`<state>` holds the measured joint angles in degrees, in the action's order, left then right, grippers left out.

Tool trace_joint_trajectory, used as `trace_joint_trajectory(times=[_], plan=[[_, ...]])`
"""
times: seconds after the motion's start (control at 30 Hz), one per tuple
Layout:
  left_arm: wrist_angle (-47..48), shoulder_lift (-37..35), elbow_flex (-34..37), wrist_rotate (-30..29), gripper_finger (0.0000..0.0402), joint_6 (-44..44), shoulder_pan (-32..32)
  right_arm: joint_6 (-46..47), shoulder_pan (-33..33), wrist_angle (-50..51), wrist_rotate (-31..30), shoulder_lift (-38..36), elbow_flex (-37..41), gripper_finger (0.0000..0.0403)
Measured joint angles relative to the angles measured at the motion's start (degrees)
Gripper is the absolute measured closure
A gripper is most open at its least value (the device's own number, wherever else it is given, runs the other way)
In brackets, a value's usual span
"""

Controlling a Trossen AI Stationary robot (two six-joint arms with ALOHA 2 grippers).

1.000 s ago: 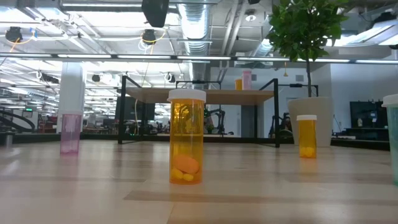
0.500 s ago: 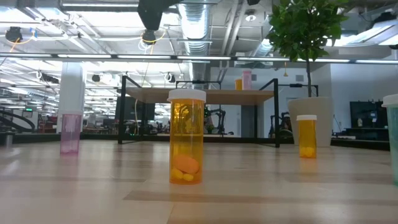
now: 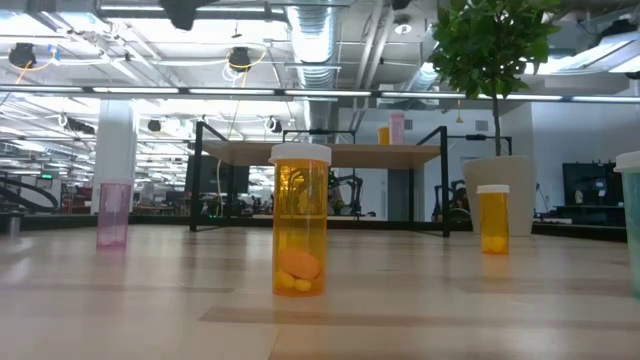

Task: Pick and place medicine bottles onto shelf by color
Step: Put the top small blue pill bottle on the shelf

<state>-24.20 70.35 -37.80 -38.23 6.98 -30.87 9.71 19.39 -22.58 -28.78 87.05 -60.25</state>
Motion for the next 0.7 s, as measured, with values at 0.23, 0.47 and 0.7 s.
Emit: trace_joint_trajectory(times=[0.23,0.47,0.7], plan=[[-10.61,-3.00,7.19,-0.91,0.0170,0.06,-0.41,-6.16,-7.33,0.84,-5.97,-2.83,0.00,0.0269],[-12.67,-3.06,8.57,-0.07,0.0170,0.17,0.13,-5.39,-19.52,0.33,-4.72,-2.45,-0.02,0.0269],[-12.32,-3.02,8.57,0.31,0.0170,-0.23,0.11,-3.69,-28.87,-11.21,1.80,-2.43,6.48,0.0273]])
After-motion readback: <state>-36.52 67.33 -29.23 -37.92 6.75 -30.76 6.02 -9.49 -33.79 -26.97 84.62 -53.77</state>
